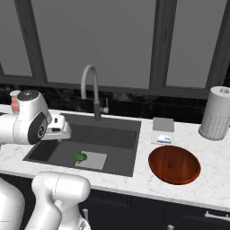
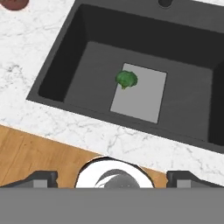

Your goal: Pick the broccoli from the sink and place it in the bowl. Then pick the bowl and place it in the microwave. Then close the microwave door and press the start button.

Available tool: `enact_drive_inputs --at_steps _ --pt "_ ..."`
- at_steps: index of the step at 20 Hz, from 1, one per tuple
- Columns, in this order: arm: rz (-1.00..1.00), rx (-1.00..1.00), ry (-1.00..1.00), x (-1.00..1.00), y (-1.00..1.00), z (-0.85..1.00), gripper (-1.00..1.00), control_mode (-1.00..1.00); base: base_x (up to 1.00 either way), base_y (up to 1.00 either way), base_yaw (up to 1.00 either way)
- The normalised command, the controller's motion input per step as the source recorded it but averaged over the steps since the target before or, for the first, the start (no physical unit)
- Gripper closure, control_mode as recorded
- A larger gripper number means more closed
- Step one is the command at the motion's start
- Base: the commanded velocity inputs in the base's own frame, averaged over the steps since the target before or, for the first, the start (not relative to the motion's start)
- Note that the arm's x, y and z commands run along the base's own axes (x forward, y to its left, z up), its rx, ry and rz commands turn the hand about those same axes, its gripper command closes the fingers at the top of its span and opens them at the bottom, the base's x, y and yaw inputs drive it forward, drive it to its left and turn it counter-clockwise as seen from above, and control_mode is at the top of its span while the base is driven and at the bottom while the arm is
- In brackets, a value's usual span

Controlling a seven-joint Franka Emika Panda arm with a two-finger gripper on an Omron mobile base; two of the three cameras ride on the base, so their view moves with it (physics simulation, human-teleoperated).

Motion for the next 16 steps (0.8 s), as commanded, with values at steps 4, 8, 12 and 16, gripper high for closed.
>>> enact_drive_inputs --at_steps 4,8,12,16 --pt "0.1 -0.1 0.2 0.48 0.26 -0.31 -1.0 -1.0 0.0 0.0 0.0" --pt "0.07 -0.13 0.14 0.55 0.23 -0.46 -1.0 -1.0 0.0 0.0 0.0" --pt "0.04 -0.14 0.06 0.54 0.18 -0.51 -1.0 -1.0 0.0 0.0 0.0" --pt "0.05 -0.08 0.0 0.47 0.02 -0.52 -1.0 -1.0 0.0 0.0 0.0"
